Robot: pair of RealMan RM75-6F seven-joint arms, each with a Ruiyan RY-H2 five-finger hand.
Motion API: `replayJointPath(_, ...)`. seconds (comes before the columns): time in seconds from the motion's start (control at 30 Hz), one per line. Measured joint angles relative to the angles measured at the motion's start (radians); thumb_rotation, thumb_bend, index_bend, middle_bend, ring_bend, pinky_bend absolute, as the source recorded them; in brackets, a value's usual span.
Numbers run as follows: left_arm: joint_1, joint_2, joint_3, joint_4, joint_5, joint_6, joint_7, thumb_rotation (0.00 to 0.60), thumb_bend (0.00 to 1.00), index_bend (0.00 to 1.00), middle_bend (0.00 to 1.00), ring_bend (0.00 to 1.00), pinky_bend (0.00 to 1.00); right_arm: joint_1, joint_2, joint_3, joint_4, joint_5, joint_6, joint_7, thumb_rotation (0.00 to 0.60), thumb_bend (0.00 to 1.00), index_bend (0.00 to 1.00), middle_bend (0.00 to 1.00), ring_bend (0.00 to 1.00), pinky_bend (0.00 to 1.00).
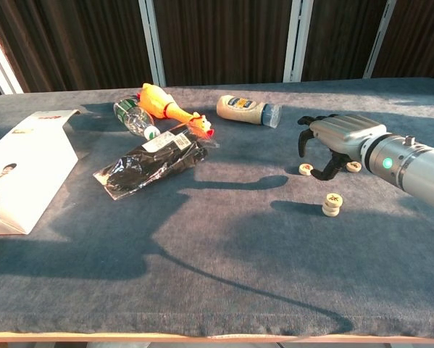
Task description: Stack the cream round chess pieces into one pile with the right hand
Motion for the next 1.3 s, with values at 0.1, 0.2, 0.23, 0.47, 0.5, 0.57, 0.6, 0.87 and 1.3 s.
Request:
replayJointPath(0.1, 0.000, 0.000, -0.001, -0.001, -0.002, 0.001, 0.002, 0.600, 0.54, 0.00, 0.00, 0.00, 0.03, 0.010, -0.014, 0.000, 0.029, 0.010, -0.012, 0.000, 0.600, 0.50, 0.51, 0.01, 0.00, 0.01)
replayJointPath(0.2, 0.001, -0.001, -0.002, -0.001, -0.005, 0.002, 0.003, 0.600, 0.54, 0.00, 0.00, 0.00, 0.03, 0.018, -0.025, 0.000, 0.053, 0.017, -0.022, 0.006, 0.600, 0.50, 0.52, 0.01, 0.00, 0.01)
replayJointPath(0.23, 0.001, -0.001, -0.002, -0.001, -0.005, 0.001, 0.003, 0.600, 0.54, 0.00, 0.00, 0.00, 0.03, 0.021, -0.028, 0.000, 0.058, 0.018, -0.024, 0.008, 0.600, 0.50, 0.52, 0.01, 0.00, 0.01)
replayJointPath(0.47, 0.000, 0.000, -0.003, -0.003, -0.007, -0.001, 0.004, 0.600, 0.54, 0.00, 0.00, 0.00, 0.03, 0.031, -0.044, -0.005, 0.086, 0.021, -0.034, 0.019, 0.600, 0.50, 0.55, 0.02, 0.00, 0.01)
replayJointPath(0.5, 0.001, 0.000, -0.003, -0.003, -0.007, 0.000, 0.004, 0.600, 0.54, 0.00, 0.00, 0.00, 0.03, 0.032, -0.046, -0.006, 0.089, 0.022, -0.035, 0.020, 0.600, 0.50, 0.55, 0.02, 0.00, 0.02)
replayJointPath(0.57, 0.001, 0.000, -0.004, -0.002, -0.008, 0.002, 0.003, 0.600, 0.54, 0.00, 0.00, 0.00, 0.03, 0.033, -0.050, -0.007, 0.095, 0.023, -0.035, 0.021, 0.600, 0.50, 0.57, 0.03, 0.00, 0.02)
replayJointPath(0.6, 0.001, 0.000, -0.004, -0.002, -0.008, 0.002, 0.002, 0.600, 0.54, 0.00, 0.00, 0.00, 0.03, 0.034, -0.051, -0.007, 0.097, 0.024, -0.036, 0.022, 0.600, 0.50, 0.57, 0.03, 0.00, 0.02)
replayJointPath(0.87, 0.001, 0.001, -0.004, 0.000, -0.008, 0.002, -0.002, 0.600, 0.54, 0.00, 0.00, 0.00, 0.03, 0.024, -0.039, -0.009, 0.073, 0.002, -0.006, 0.049, 0.600, 0.50, 0.63, 0.05, 0.00, 0.04)
replayJointPath(1.3, 0.002, 0.000, -0.002, -0.001, -0.004, 0.005, 0.001, 0.600, 0.54, 0.00, 0.00, 0.00, 0.03, -0.094, 0.162, -0.135, -0.219, -0.224, 0.128, 0.174, 0.600, 0.50, 0.63, 0.06, 0.00, 0.04)
